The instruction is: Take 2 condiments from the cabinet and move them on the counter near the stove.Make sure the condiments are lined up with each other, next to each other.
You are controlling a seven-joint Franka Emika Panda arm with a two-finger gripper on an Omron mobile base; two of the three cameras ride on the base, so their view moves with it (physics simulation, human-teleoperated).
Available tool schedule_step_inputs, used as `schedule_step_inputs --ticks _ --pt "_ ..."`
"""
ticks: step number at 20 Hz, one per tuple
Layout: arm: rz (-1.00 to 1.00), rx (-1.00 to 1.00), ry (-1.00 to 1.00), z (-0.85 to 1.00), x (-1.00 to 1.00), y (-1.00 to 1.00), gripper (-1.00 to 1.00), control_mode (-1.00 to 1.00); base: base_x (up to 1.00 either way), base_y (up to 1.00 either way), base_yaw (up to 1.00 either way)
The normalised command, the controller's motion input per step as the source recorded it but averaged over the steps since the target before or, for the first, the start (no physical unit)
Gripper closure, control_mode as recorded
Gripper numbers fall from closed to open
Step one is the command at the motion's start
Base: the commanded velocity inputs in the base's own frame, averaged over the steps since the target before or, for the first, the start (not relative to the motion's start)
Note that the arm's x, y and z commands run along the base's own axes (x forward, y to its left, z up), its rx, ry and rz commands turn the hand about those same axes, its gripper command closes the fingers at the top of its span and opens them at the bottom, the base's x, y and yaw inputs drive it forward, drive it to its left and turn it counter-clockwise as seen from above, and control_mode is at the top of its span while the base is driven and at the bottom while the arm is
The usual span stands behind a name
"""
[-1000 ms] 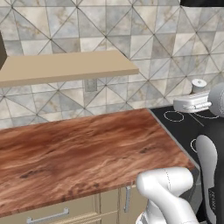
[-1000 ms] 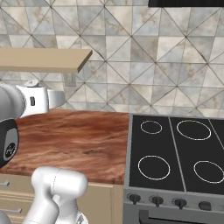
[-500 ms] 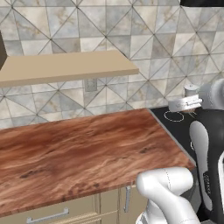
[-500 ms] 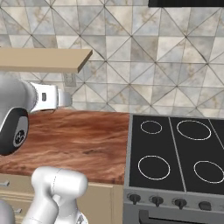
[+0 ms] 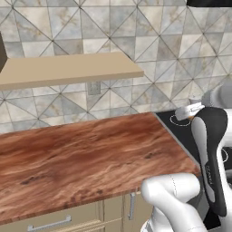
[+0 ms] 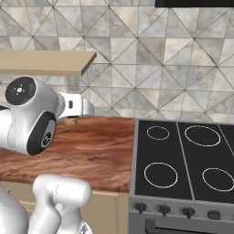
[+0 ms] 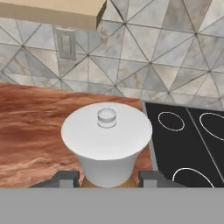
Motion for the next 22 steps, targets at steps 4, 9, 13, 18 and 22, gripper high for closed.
schedule_step_inputs --ticks 4,9,13,18,22 --pt "0.0 -0.13 0.0 -0.6 0.71 -0.37 1.0 -1.0 0.0 0.0 0.0" --pt "0.0 -0.02 0.03 -0.5 0.82 -0.29 1.0 -1.0 0.0 0.0 0.0" --pt "0.0 0.0 0.1 -0.35 0.64 -0.26 1.0 -1.0 0.0 0.0 0.0" --pt "0.0 0.0 0.18 -0.26 0.31 -0.26 1.0 -1.0 0.0 0.0 0.0" --pt "0.0 0.01 0.05 -0.53 0.39 -0.12 1.0 -1.0 0.0 0.0 0.0"
